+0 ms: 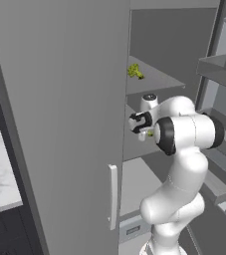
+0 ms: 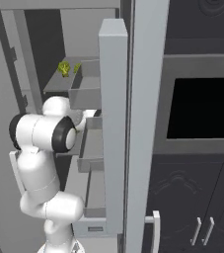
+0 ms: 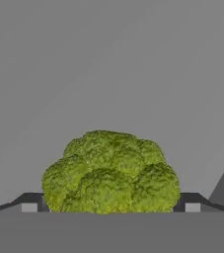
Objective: Take the broccoli and orange from the second highest rack and move them to the highest rack where the broccolis are located, to maximize freezer space. Close the freezer door after rearranging.
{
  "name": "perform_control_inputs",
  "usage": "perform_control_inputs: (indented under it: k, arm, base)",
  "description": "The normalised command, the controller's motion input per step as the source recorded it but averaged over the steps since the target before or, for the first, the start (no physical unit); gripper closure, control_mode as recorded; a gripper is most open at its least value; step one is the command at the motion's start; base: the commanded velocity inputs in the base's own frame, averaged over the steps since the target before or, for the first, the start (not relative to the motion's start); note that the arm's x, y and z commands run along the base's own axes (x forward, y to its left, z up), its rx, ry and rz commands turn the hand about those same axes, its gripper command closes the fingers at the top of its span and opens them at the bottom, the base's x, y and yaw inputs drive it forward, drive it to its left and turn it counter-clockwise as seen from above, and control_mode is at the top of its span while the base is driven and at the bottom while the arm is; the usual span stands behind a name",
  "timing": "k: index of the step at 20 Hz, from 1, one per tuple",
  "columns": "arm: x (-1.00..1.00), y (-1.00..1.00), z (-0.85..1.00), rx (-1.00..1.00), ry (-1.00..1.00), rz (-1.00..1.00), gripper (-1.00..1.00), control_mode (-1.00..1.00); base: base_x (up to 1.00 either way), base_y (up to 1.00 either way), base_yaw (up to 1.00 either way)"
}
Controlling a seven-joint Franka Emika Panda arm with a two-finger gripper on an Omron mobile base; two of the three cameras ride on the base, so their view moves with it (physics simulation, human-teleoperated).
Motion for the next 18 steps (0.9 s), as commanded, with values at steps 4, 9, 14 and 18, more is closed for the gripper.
perform_control_inputs:
  k: [4,9,14,18]
  arm:
    - [0.32,0.0,-0.35,0.0,0.0,0.0,-1.0,-1.0]
    - [0.11,0.03,-0.55,-0.09,0.0,0.01,1.0,-1.0]
    - [0.0,0.09,-0.66,-0.1,0.0,0.01,1.0,-1.0]
    - [-0.11,0.02,-0.32,0.06,-0.03,0.04,1.0,-1.0]
  base:
    - [0.0,0.0,0.0]
    - [0.0,0.0,0.0]
    - [0.0,0.0,0.0]
    - [0.0,0.0,0.0]
